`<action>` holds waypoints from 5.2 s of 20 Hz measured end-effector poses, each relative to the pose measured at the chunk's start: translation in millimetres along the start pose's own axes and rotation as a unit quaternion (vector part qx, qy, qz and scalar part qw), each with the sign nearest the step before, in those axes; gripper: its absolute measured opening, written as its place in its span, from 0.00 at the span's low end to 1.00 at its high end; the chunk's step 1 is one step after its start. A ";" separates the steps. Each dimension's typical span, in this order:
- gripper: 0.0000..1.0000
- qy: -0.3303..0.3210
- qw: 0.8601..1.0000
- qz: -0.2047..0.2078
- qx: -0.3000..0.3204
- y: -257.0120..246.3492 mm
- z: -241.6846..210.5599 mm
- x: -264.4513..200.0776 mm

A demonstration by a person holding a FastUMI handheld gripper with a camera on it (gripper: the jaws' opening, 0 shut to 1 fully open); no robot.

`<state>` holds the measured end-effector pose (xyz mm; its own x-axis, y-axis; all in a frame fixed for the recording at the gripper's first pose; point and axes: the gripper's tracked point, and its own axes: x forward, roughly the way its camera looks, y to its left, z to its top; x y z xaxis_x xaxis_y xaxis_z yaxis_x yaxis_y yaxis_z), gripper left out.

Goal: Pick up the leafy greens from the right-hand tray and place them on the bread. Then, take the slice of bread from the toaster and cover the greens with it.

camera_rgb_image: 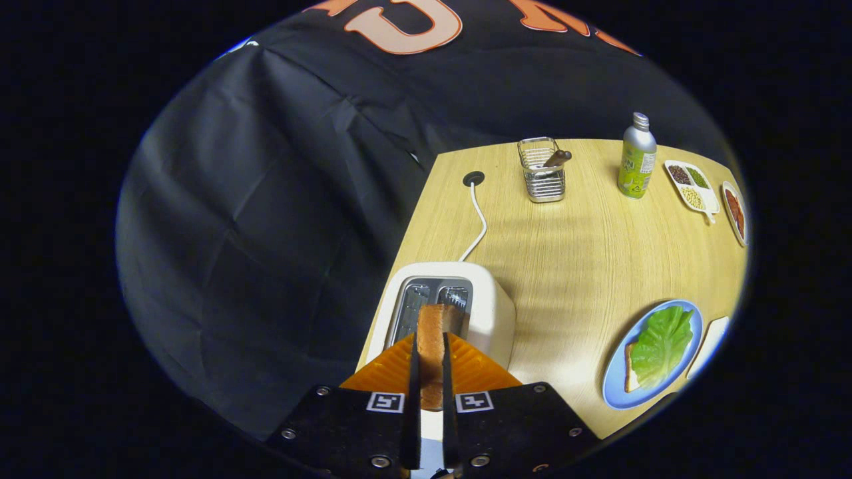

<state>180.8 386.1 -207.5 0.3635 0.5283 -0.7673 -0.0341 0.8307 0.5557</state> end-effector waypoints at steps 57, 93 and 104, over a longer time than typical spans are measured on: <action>0.14 -0.038 0.994 0.003 0.100 -330.7 -78.7 -68.6; 0.96 -0.453 0.844 -0.180 -0.225 -205.7 -24.5 -337.6; 0.97 -0.526 0.797 -0.171 -0.243 -172.6 -53.7 -389.3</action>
<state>-4.8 46.6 -21.9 0.9995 0.0293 -0.0126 -0.0294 0.9995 -0.0127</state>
